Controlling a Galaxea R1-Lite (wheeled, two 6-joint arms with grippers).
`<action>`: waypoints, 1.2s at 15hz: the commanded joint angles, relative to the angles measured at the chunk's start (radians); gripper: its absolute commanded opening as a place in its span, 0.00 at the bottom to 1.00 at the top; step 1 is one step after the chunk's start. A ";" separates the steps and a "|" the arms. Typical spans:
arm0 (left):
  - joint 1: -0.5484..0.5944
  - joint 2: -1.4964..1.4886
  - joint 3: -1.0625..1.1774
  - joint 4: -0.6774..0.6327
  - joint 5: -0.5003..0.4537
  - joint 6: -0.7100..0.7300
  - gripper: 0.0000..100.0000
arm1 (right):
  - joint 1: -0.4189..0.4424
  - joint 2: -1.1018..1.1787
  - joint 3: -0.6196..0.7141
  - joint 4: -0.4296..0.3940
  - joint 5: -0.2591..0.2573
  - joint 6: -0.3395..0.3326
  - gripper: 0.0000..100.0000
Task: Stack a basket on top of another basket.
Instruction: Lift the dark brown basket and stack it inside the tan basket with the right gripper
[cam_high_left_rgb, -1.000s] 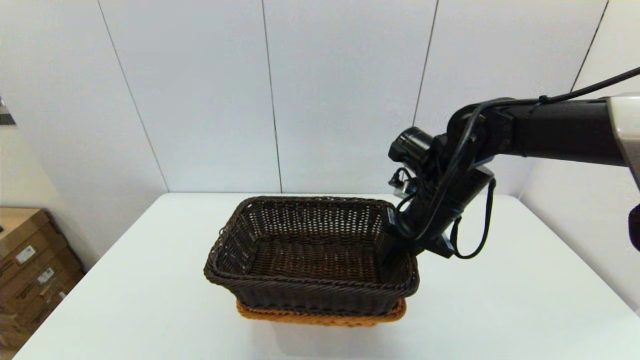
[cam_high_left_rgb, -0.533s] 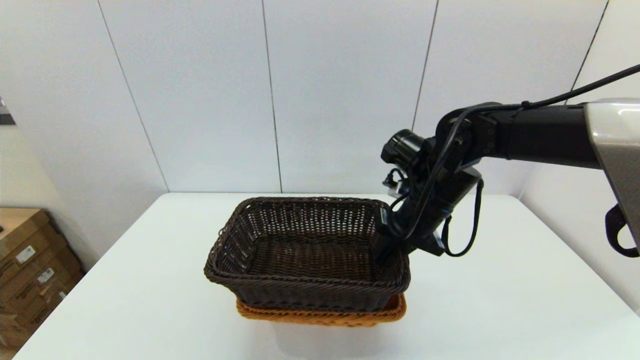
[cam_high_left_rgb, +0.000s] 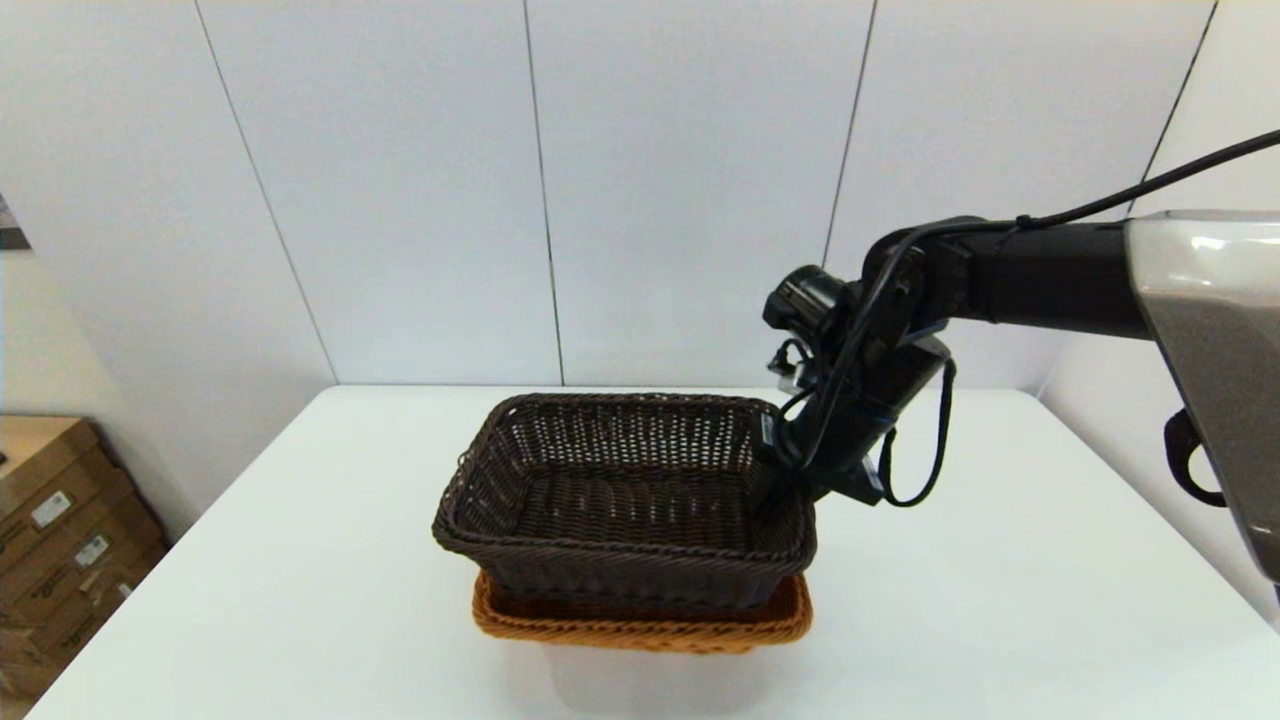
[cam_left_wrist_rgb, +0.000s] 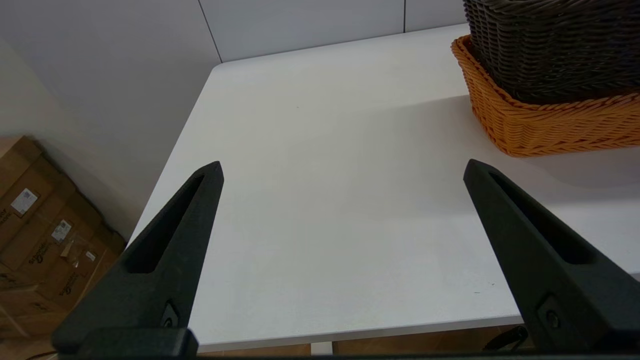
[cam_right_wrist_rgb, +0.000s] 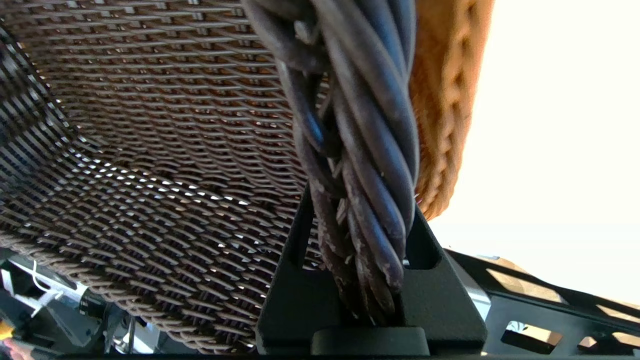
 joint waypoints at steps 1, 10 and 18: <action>0.000 0.001 0.000 0.002 0.000 0.001 1.00 | -0.026 0.014 -0.003 -0.009 0.004 -0.003 0.00; 0.000 0.001 0.000 0.000 0.000 0.001 1.00 | -0.036 0.019 0.009 -0.008 0.011 -0.023 0.00; 0.000 0.001 0.000 0.000 0.000 0.001 1.00 | -0.026 0.032 0.031 -0.009 0.017 -0.020 0.00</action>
